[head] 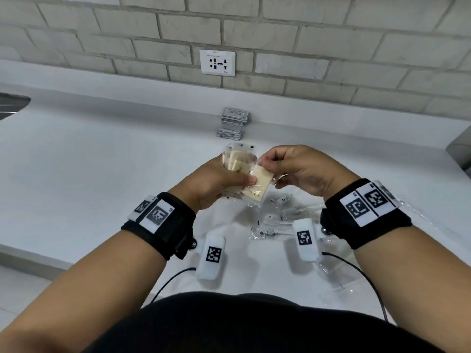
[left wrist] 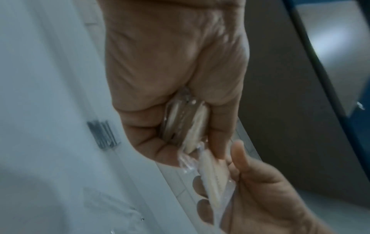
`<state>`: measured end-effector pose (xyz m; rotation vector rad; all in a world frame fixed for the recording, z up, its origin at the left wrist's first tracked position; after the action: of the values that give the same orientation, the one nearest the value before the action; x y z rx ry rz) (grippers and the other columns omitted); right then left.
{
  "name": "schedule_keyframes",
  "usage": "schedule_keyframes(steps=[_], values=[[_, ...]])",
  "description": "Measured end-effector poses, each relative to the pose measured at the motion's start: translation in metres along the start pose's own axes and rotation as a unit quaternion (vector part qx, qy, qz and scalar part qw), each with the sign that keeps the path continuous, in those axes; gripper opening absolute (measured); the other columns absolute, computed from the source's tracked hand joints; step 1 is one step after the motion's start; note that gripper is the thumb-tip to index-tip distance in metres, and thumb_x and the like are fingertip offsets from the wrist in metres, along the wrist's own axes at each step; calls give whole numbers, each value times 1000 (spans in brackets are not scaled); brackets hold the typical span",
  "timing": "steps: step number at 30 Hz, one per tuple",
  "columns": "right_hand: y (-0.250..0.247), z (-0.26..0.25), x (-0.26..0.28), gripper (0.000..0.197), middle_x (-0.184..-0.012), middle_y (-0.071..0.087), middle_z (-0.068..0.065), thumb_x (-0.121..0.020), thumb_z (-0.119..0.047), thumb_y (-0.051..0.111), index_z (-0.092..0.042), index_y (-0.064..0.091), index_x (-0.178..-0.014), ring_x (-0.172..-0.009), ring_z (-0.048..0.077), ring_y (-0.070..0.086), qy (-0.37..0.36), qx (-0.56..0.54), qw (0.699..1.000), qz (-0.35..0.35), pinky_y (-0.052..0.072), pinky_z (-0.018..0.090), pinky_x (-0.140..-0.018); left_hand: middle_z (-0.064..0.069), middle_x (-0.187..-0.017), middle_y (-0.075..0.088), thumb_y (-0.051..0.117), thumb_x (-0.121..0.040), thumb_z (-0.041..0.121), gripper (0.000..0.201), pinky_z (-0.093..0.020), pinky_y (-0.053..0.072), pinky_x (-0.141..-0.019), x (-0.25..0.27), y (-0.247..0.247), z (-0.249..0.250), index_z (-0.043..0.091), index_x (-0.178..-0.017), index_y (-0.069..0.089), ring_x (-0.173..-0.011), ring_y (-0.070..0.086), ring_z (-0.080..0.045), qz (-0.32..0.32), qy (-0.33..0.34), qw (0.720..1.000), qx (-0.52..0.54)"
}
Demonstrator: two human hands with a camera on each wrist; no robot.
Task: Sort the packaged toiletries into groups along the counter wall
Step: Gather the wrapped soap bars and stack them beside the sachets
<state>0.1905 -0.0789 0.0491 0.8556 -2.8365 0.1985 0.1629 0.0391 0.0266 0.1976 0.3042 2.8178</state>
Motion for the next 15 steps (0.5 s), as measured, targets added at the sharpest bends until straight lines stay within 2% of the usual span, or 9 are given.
schedule_keyframes(steps=[2, 3, 4, 6, 7, 9, 12, 15], values=[[4, -5, -2, 11, -70, 62, -3, -80, -12, 72, -7, 69, -90, -60, 10, 51, -5, 151, 988, 14, 41, 20, -55, -2, -74, 65, 70, -72, -7, 48, -19, 46, -48, 1, -6, 3, 1, -117, 55, -60, 63, -12, 10, 4, 999, -37], [4, -8, -4, 8, -70, 63, -4, -80, -11, 73, -8, 70, -87, -62, 10, 51, -12, 205, 978, 38, 41, 20, -56, -3, -76, 63, 73, -71, -3, 52, -20, 46, -50, 1, -11, 3, 4, -119, 55, -62, 63, -13, 25, 8, 999, -45], [2, -12, -7, 4, -70, 64, -4, -79, -11, 73, -11, 71, -82, -64, 11, 53, -24, 259, 962, 77, 42, 22, -57, -2, -78, 62, 74, -71, 0, 52, -22, 47, -52, 1, -18, 4, 9, -118, 54, -63, 63, -14, 49, 12, 998, -44], [-7, -24, -7, 8, -69, 64, -7, -79, -14, 72, -17, 68, -73, -64, 10, 56, -53, 325, 928, 173, 43, 23, -59, 1, -81, 61, 72, -80, 5, 41, -26, 49, -59, 2, -39, 4, 19, -113, 54, -68, 63, -15, 107, 22, 994, -22], [-11, -25, -8, 11, -66, 63, -8, -80, -15, 73, -16, 66, -71, -59, 8, 55, -63, 289, 936, 194, 42, 22, -55, 3, -82, 61, 70, -83, 8, 35, -27, 49, -61, 3, -51, 3, 23, -109, 53, -69, 63, -15, 129, 24, 991, -5], [-14, -22, -8, 14, -58, 59, -7, -82, -12, 72, -11, 63, -71, -49, 6, 48, -69, 150, 970, 181, 36, 19, -47, 4, -83, 60, 69, -85, 10, 29, -27, 49, -62, 7, -67, -1, 25, -104, 53, -73, 63, -16, 146, 22, 989, 18], [-18, -19, -10, 16, -50, 59, -12, -82, -7, 70, -11, 60, -70, -42, 1, 45, -66, 112, 970, 207, 34, 16, -44, 5, -82, 61, 68, -86, 12, 27, -27, 48, -62, 13, -83, -6, 25, -104, 52, -74, 63, -15, 146, 9, 989, 26], [-14, -15, -17, 17, -58, 60, -4, -81, -7, 70, -12, 59, -70, -43, 6, 47, -67, 77, 967, 235, 35, 20, -45, 3, -82, 61, 67, -86, 12, 27, -24, 49, -58, 15, -83, -10, 21, -105, 51, -72, 62, -15, 129, 6, 991, 44]])
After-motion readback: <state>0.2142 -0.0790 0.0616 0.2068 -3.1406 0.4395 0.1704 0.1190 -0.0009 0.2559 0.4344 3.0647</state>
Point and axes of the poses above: each hand's wrist, its own x-axis away from the middle knuckle, its own y-axis out of the palm, z = x × y, the point moved 9 cm from there along -x, towards the middle knuckle
